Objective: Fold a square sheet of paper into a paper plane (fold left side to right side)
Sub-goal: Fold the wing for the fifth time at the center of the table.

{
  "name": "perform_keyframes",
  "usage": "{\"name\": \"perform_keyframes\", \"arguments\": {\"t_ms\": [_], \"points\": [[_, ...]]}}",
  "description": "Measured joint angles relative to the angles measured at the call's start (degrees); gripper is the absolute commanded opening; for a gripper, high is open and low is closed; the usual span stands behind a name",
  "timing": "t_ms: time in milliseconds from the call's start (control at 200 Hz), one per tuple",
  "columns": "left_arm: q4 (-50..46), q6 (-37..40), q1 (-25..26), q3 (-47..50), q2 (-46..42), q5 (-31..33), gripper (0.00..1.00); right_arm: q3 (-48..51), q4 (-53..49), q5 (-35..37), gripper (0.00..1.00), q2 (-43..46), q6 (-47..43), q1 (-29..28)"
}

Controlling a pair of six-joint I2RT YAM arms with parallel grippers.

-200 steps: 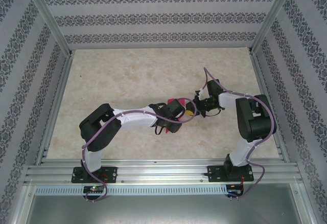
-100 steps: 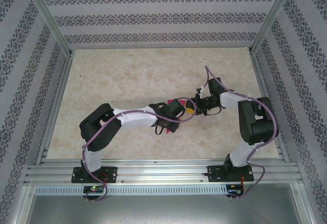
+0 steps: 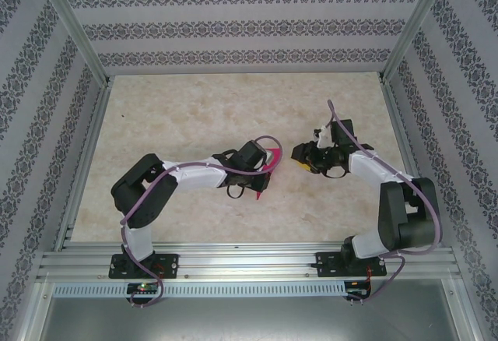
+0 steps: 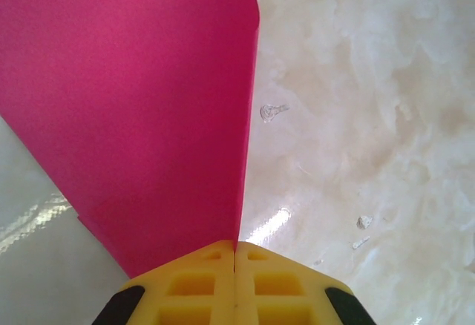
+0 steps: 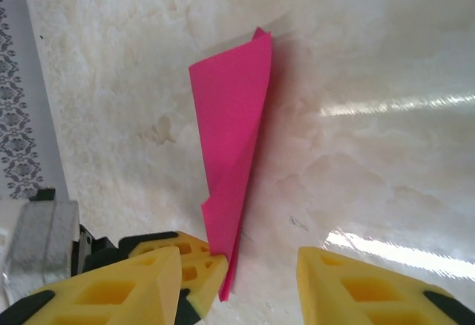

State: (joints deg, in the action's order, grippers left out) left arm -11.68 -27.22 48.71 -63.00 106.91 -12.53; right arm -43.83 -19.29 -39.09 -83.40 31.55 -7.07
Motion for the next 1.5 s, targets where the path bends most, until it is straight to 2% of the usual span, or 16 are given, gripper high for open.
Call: {"name": "perform_keyframes", "arguments": {"t_ms": [195, 465, 794, 959, 1289, 1369, 1499], "points": [[5.09, -3.67, -2.56, 2.62, -0.5, -4.83, 0.0, 2.4, 4.31, 2.03, 0.47, -0.44, 1.97, -5.46], [13.25, -9.18, -6.36, 8.15, -1.38, -9.68, 0.0, 2.34, 10.91, 3.96, 0.45, -7.76, 5.31, -11.61], [19.04, -13.05, -7.82, 10.91, -1.38, -12.31, 0.0, -0.66, 15.1, 4.81, 0.44, -13.31, 7.85, -13.57], [20.31, -14.1, -8.22, 11.54, -1.38, -12.7, 0.0, -2.58, 16.17, 5.01, 0.4, -15.8, 8.35, -13.57], [21.33, -14.97, -8.24, 11.63, -1.38, -12.96, 0.0, -4.94, 17.64, 5.03, 0.38, -19.23, 9.14, -14.58], [21.33, -15.13, -8.26, 11.65, -1.38, -13.16, 0.04, -5.03, 17.64, 5.03, 0.38, -19.82, 9.11, -14.58], [21.35, -15.28, -8.31, 11.63, -1.38, -13.25, 0.17, -5.18, 17.64, 5.03, 0.37, -20.24, 9.11, -14.58]]}}
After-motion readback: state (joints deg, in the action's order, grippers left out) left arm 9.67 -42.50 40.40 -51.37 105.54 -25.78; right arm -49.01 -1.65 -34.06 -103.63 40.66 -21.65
